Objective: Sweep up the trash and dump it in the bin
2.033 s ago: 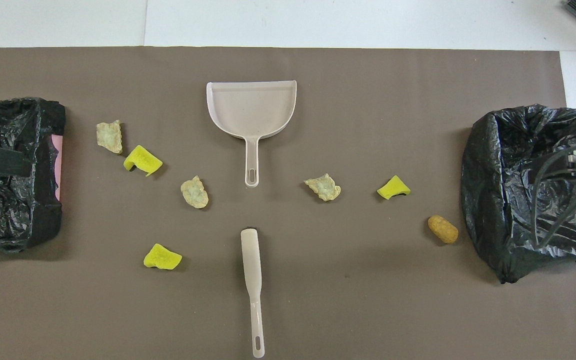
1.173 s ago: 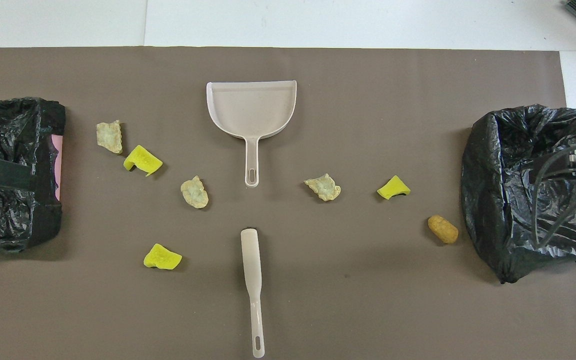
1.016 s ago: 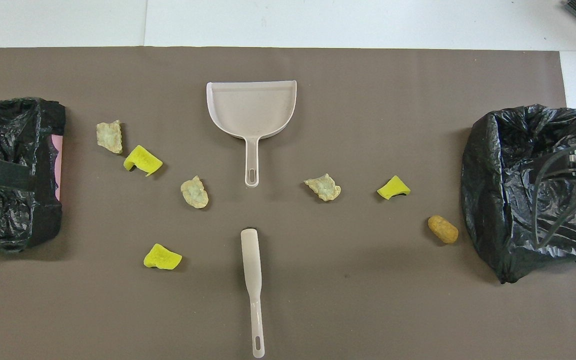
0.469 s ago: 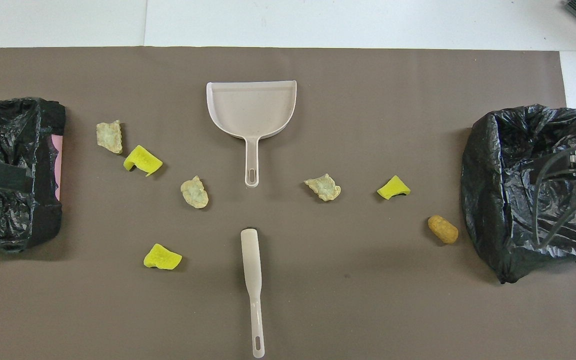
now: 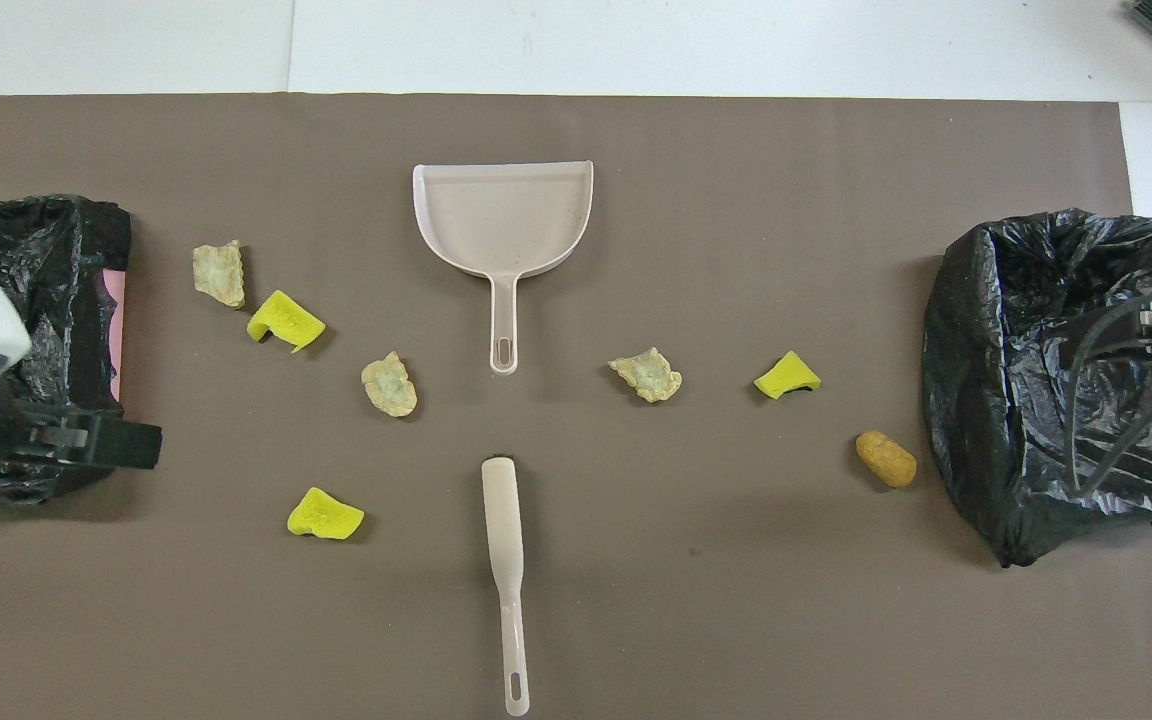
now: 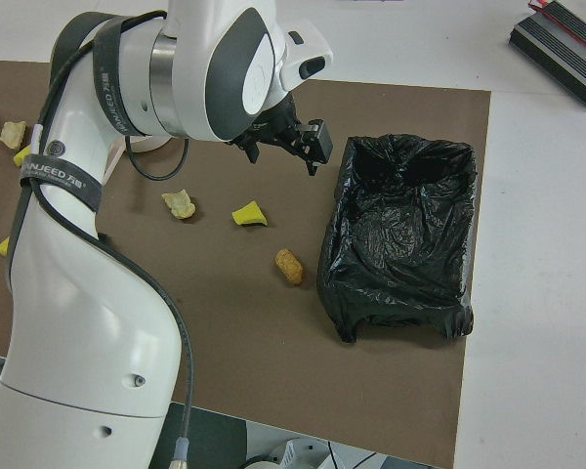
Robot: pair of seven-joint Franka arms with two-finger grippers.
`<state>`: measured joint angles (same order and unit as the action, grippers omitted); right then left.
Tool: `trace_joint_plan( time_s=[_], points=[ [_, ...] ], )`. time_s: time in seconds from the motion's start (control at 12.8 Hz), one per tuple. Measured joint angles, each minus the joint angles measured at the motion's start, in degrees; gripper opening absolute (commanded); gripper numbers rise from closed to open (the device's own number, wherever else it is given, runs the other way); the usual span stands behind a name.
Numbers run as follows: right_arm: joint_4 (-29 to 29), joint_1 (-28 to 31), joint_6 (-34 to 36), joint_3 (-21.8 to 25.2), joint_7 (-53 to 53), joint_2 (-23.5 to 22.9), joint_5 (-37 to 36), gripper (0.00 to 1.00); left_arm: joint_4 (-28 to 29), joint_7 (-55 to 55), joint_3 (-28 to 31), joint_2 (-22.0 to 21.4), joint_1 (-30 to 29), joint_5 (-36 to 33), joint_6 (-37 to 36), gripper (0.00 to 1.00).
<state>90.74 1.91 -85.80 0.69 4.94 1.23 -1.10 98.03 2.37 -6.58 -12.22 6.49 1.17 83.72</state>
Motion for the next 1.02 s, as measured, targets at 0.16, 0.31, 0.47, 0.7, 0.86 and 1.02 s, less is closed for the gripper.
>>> trace_joint_plan(
  time_s=[0.16,0.31,0.47,0.7,0.86,1.02],
  points=[
    [0.00,-0.03,-0.33,-0.17,0.00,0.01,0.00,1.00,6.00,2.87,-3.28,-2.81,0.04,0.42,3.05,1.00],
    [0.04,-0.09,-0.94,-0.59,0.00,-0.04,0.00,1.00,11.62,6.98,-6.86,-4.50,0.12,1.70,7.33,1.00],
    [0.16,-0.11,-2.26,-1.63,0.00,-0.76,0.06,1.00,17.13,12.29,-12.12,-4.79,0.19,2.29,12.74,1.00],
    [0.21,-0.20,-4.98,-4.23,0.02,-3.78,0.23,1.00,22.83,16.80,-17.81,-4.84,0.31,5.95,18.34,1.00],
    [0.22,-0.26,-7.63,-6.41,0.83,-5.71,0.93,1.00,25.47,18.75,-20.72,-4.85,0.31,7.96,21.27,1.00],
    [0.24,-0.55,-10.26,-7.90,3.46,-7.10,3.04,1.00,29.34,22.14,-24.86,-4.77,0.36,9.30,25.90,1.00]
  ],
)
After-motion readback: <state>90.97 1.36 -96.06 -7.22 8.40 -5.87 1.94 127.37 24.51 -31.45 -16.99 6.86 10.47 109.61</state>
